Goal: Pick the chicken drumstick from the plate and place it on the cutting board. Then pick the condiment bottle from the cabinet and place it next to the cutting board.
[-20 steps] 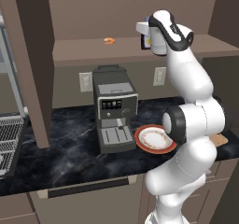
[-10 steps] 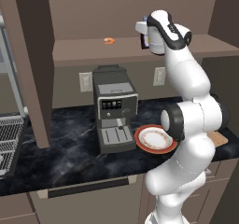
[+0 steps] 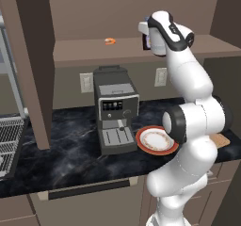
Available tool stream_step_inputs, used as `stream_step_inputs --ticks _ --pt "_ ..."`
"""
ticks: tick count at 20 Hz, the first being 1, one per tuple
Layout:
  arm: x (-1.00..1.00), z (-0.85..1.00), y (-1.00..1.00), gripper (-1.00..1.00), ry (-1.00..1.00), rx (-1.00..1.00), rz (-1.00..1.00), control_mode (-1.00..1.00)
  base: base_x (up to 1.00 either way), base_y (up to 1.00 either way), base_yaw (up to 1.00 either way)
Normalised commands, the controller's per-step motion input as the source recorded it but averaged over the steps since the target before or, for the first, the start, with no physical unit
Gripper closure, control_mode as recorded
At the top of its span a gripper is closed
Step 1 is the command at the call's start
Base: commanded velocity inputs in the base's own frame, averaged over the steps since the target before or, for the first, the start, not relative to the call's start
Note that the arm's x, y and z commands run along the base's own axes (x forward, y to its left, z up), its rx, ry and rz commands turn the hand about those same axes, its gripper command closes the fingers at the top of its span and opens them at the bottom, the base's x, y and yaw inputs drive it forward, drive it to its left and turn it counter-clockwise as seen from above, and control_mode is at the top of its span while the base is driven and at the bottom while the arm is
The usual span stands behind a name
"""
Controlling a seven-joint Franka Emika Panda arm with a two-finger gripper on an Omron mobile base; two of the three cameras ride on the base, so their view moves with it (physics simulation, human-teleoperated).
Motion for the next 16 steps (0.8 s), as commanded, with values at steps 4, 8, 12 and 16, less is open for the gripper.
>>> stream_step_inputs --ticks 4,8,12,16 --pt "-0.03 0.01 -0.01 -1.00 0.00 0.00 -0.05 -1.00 0.00 0.00 0.00" --pt "0.00 0.00 0.00 -1.00 0.00 0.00 -0.04 -1.00 0.00 0.00 0.00" --pt "0.00 0.00 0.00 -1.00 0.00 0.00 -0.02 -1.00 0.00 0.00 0.00" --pt "-0.02 0.03 0.00 -1.00 0.00 0.00 -0.02 -1.00 0.00 0.00 0.00"
